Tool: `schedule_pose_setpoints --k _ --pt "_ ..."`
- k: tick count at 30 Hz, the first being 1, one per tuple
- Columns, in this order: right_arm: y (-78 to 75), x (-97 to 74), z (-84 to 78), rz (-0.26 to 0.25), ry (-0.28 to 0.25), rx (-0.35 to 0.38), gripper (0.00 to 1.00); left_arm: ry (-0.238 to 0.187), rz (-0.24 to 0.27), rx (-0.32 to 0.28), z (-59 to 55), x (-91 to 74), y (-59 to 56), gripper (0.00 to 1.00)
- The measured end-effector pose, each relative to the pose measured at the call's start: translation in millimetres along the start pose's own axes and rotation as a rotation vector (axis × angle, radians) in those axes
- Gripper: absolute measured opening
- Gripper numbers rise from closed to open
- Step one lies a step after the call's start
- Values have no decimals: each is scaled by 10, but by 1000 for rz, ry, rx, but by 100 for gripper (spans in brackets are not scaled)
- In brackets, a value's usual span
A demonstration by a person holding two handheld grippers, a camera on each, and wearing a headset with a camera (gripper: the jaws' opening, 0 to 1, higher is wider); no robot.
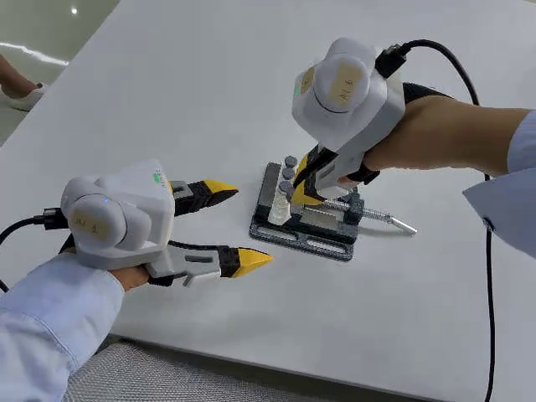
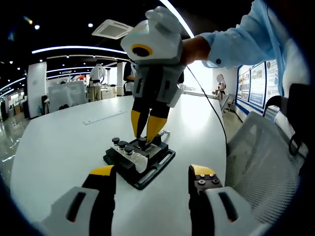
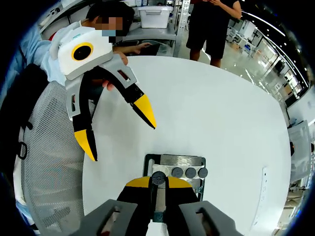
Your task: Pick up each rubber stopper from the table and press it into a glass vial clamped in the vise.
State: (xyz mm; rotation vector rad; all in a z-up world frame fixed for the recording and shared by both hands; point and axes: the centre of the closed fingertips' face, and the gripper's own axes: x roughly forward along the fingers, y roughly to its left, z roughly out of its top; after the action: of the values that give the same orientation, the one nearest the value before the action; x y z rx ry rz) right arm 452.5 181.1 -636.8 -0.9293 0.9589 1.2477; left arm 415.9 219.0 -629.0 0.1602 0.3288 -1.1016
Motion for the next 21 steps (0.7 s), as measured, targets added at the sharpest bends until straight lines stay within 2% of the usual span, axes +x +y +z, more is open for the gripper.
schedule_pose_setpoints --k 6,15,21 --pt "-34 104 -27 4 23 -1 7 6 15 -12 -22 -7 30 59" --pt "-48 167 -38 10 40 -10 7 -13 22 -32 -23 -34 42 63" --pt "-59 193 -46 11 49 -18 7 -10 25 -41 -45 -36 51 65"
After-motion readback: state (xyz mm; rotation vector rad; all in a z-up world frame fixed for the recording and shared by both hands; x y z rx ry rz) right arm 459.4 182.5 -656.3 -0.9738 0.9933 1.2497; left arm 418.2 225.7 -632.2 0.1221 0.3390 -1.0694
